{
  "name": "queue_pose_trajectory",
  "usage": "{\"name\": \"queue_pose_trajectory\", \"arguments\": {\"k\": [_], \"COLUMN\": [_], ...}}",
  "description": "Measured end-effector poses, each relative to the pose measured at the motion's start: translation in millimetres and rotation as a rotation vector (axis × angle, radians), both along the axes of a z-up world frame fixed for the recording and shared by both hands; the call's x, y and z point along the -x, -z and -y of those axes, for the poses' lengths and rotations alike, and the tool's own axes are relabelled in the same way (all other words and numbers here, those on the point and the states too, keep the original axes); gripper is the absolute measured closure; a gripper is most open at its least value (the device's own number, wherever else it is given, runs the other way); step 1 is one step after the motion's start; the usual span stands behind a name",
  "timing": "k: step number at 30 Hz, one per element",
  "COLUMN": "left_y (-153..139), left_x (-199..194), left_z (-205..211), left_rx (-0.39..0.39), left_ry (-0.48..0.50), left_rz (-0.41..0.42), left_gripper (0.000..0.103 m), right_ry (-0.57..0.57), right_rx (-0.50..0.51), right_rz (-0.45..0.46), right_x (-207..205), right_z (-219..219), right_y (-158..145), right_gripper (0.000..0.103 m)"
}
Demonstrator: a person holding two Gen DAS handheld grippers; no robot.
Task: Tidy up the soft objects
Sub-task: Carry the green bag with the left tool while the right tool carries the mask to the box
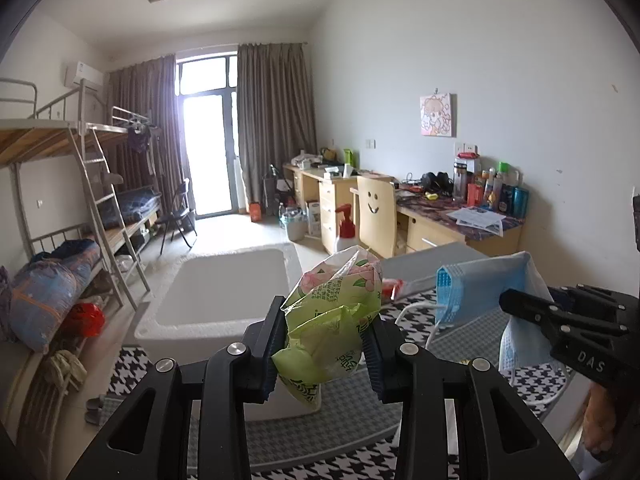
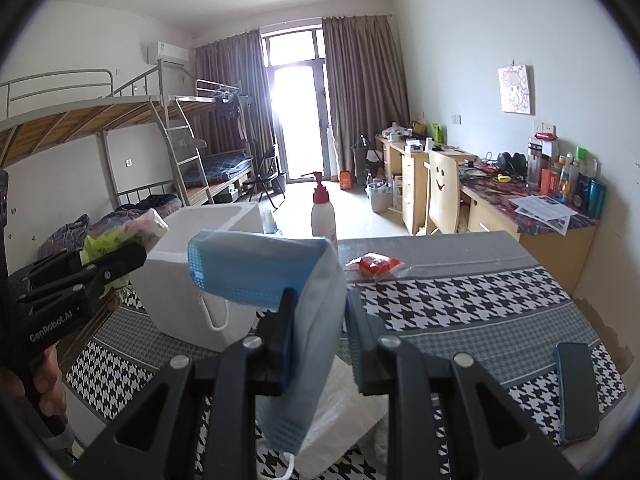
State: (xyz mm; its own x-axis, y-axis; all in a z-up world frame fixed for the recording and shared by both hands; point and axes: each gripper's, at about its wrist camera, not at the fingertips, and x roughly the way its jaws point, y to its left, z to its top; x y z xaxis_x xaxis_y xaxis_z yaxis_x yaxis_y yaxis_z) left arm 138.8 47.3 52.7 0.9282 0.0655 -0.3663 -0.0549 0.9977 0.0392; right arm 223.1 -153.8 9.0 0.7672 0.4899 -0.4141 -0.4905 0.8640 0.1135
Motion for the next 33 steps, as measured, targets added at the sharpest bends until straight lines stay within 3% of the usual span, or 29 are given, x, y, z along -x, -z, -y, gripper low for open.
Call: {"name": "queue_pose_trajectory", "arguments": {"k": [25, 33], "left_y": [-19.4, -15.8], "left_x": [-37.5, -58.2], "left_z": [-41.8, -60.2], "left_rx": [0.021, 0.025], "left_ry": [-0.195, -0.241], "left_rz": [0.028, -0.016], "left_gripper": [0.066, 0.066], "right_ry": [-0.056, -0.065], "right_rx": [0.028, 0.032], "right_rz": [0.047, 0.033], "right_x": [-12.0, -18.7], "right_z": [-34.6, -39.3], "right_y": [-18.9, -16.2], "right_gripper": [0.075, 0.075]}}
